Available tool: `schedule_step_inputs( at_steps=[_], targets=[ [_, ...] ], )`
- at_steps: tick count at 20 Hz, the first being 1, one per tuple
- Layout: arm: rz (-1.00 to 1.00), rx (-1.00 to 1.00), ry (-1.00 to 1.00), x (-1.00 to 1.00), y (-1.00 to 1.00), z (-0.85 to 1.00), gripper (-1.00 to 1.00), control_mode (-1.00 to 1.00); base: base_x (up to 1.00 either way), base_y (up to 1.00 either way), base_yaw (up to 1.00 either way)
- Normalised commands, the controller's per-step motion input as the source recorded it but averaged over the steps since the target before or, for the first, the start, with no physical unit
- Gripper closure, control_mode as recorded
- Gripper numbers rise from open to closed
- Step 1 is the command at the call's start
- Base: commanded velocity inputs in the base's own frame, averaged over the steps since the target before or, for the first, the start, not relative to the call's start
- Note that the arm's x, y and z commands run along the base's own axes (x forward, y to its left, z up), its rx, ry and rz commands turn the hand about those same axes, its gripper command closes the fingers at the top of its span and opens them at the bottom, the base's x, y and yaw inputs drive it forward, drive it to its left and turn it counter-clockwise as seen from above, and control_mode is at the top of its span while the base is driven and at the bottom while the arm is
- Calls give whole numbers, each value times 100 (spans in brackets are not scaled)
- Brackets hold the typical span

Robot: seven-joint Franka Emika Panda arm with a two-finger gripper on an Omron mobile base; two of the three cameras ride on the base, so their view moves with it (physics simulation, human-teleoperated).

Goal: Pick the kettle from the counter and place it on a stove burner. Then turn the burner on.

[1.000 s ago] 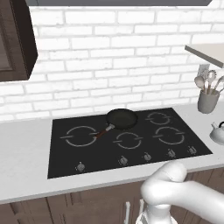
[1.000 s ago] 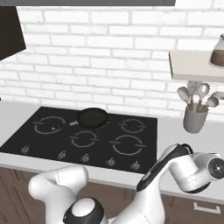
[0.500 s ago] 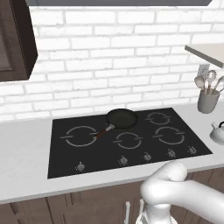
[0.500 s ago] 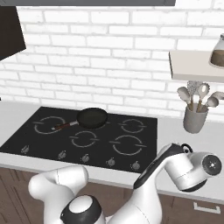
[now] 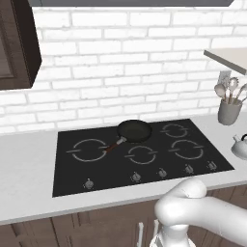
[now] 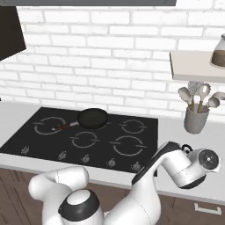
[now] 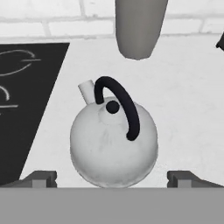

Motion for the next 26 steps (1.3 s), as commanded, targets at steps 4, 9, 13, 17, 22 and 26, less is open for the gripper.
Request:
schedule_step_inputs(
  at_steps=[4, 9, 13, 17, 22, 26],
  targets=[
    [-22, 17, 6, 5, 0, 0, -100, -100, 0, 0, 0],
    [-12, 19, 10, 18, -3, 0, -100, -100, 0, 0, 0],
    [0, 16, 1, 20, -27, 0, -100, -100, 0, 0, 0],
    [0, 2, 0, 9, -22, -3, -100, -100, 0, 0, 0],
    [0, 0, 0, 15, -14, -8, -100, -100, 0, 0, 0],
    [0, 0, 0, 20, 0, -8, -100, -100, 0, 0, 0]
  ],
)
